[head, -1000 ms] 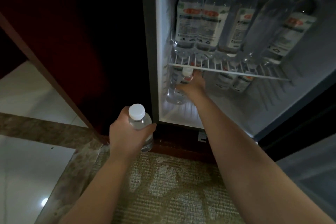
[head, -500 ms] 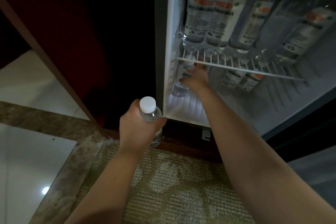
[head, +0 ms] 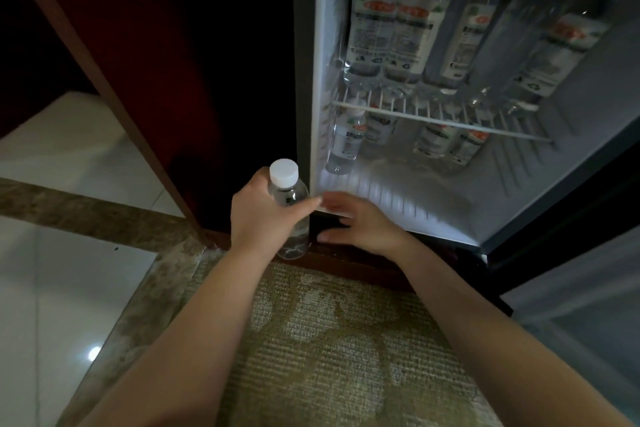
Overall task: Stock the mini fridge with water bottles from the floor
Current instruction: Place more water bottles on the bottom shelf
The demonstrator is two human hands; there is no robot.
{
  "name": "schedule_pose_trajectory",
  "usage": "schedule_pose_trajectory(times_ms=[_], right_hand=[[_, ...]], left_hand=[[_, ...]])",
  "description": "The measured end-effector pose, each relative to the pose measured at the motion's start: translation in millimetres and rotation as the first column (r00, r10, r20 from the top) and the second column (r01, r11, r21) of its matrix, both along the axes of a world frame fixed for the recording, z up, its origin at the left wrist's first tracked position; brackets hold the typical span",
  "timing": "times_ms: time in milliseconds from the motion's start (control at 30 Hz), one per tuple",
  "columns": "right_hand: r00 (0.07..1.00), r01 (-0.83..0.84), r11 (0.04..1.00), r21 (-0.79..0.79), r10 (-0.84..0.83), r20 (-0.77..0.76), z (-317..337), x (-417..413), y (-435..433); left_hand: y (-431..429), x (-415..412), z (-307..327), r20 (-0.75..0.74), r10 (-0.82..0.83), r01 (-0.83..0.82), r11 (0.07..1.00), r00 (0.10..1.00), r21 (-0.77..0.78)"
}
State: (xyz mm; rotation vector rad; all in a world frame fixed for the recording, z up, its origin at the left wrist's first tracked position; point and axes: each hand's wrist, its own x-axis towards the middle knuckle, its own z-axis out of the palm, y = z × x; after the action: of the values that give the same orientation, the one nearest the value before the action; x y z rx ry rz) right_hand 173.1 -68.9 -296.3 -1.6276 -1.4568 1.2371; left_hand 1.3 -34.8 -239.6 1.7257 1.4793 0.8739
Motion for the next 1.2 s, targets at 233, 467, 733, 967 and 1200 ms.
schedule_pose_trajectory(times_ms=[233,467,733,967,1200], right_hand=[[0.99,0.109,0.982,0.156,-0.093,-0.107,-8,-51,-20],[0.967,0.256,0.94,0.225,-0.246,-0.072,-13,-38,-27],[0.81,0.586,0.803,0.106,-0.586,-0.04,-29,35,8],[0.694,0.705,0.687,0.174,-0.719,0.025,-38,73,56],[0.676,0.723,0.676,0.141,-0.734,0.055,-54,89,103]], left_hand=[[-9,12,11,-0.035,0.026,-0.025,1.0,0.999,0.019],[-15,23,12,0.044,-0.122,0.125,0.991,0.991,-0.052],[22,44,4,0.099,-0.044,0.056,0.991,0.994,-0.124],[39,61,-27,0.085,-0.052,0.065,0.984,0.995,-0.164],[45,56,-33,0.151,-0.045,0.069,0.985,0.988,-0.161]])
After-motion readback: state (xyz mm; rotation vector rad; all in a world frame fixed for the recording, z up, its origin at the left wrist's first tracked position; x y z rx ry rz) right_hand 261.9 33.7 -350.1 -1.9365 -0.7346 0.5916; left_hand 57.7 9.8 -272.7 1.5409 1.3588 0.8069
